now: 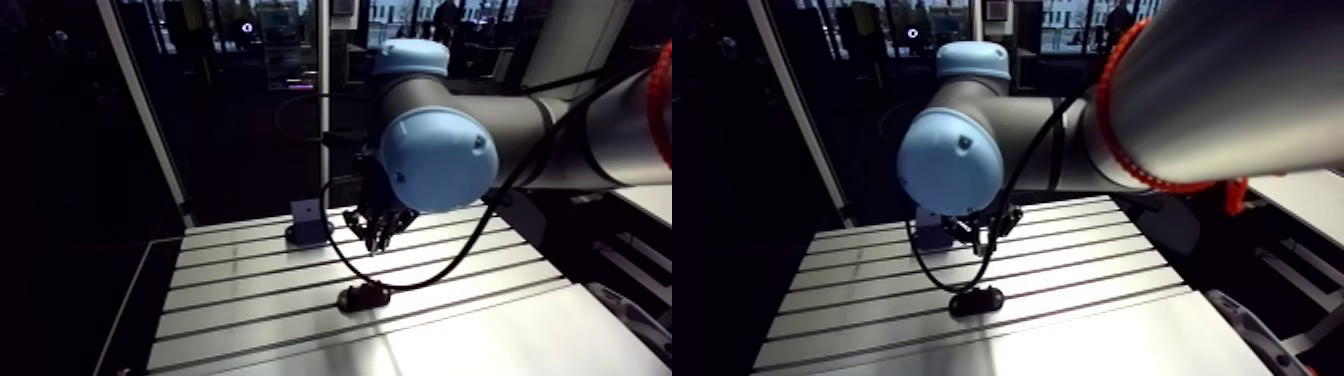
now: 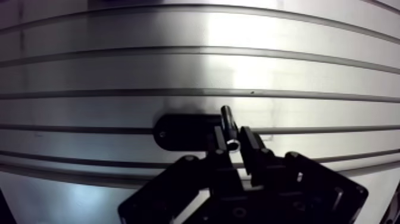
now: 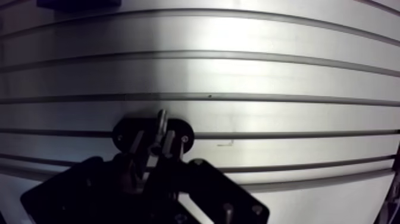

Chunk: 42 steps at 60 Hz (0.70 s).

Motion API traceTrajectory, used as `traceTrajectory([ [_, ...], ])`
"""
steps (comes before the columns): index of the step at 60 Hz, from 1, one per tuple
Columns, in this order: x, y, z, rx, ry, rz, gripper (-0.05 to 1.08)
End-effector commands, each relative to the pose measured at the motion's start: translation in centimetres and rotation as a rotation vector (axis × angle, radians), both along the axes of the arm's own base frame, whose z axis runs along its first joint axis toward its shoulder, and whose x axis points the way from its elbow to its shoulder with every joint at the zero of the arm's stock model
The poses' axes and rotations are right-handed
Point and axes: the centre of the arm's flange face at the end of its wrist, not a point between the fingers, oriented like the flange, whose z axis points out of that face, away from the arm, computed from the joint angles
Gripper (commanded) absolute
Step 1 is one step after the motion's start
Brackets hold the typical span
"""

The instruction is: Pick up the M10 bolt and insert it into the hole until fully seated.

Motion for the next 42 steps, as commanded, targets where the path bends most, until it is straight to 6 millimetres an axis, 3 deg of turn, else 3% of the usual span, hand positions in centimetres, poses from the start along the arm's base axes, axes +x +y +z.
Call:
traceTrajectory([
  [1, -2.3, 0.1, 3.8, -0.018, -0.036, -0.038, 1.08],
  [10, -4.5, 0.5, 7.6, -0.029, -0.081, -0.065, 1.08],
  [19, -7.1, 0.0, 9.9, -0.033, -0.115, -0.064, 1.08],
  [42, -10.8, -3.7, 11.8, -0.034, -0.191, -0.037, 1.08],
])
